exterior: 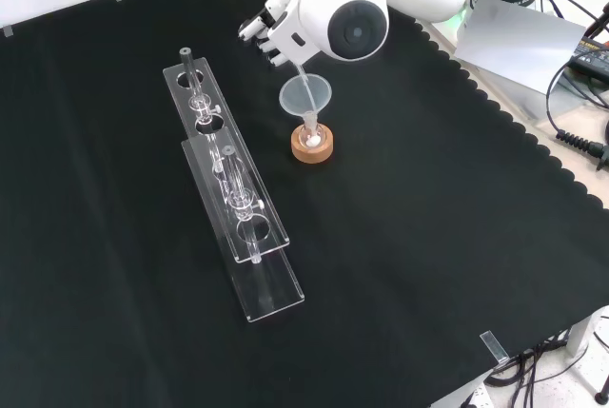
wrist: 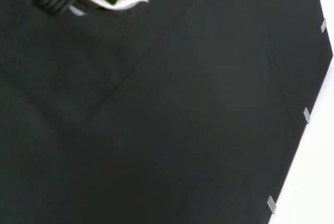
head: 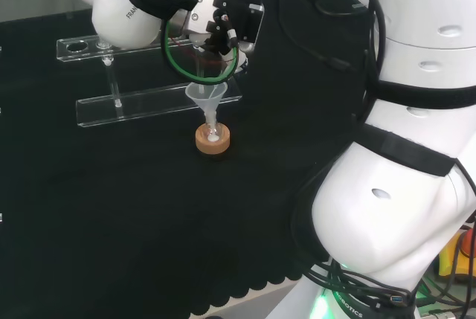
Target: Pour all the NaCl from the weighing funnel into the round-bottom flask.
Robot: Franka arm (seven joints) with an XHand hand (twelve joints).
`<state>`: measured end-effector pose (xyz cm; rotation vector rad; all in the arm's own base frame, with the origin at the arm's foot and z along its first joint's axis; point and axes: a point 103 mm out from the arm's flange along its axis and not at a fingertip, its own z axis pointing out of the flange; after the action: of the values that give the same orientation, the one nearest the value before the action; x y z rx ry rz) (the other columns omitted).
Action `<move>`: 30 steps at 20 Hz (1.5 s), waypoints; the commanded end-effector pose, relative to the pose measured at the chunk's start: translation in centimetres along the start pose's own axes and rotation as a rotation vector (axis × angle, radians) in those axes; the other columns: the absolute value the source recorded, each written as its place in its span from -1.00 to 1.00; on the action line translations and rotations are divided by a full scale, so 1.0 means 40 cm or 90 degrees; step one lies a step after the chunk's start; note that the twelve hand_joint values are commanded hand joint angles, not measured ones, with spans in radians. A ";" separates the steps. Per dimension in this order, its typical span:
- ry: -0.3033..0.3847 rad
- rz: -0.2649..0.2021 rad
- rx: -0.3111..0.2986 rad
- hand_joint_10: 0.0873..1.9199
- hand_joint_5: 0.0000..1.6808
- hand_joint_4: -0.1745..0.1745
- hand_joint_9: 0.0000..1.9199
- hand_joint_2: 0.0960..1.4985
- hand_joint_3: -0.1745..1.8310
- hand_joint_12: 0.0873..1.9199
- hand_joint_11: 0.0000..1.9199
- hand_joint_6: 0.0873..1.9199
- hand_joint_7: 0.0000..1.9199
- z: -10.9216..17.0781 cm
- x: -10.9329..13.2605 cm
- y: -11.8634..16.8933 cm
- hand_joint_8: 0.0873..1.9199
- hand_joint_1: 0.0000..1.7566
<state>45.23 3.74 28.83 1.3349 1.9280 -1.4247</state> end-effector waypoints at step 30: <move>-0.137 0.021 0.031 -0.60 0.37 1.00 0.07 -0.13 -0.16 0.30 -0.49 -0.12 -0.07 -0.071 0.035 -0.009 -0.40 0.23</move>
<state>44.95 6.82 29.03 1.1892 1.7702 -1.5301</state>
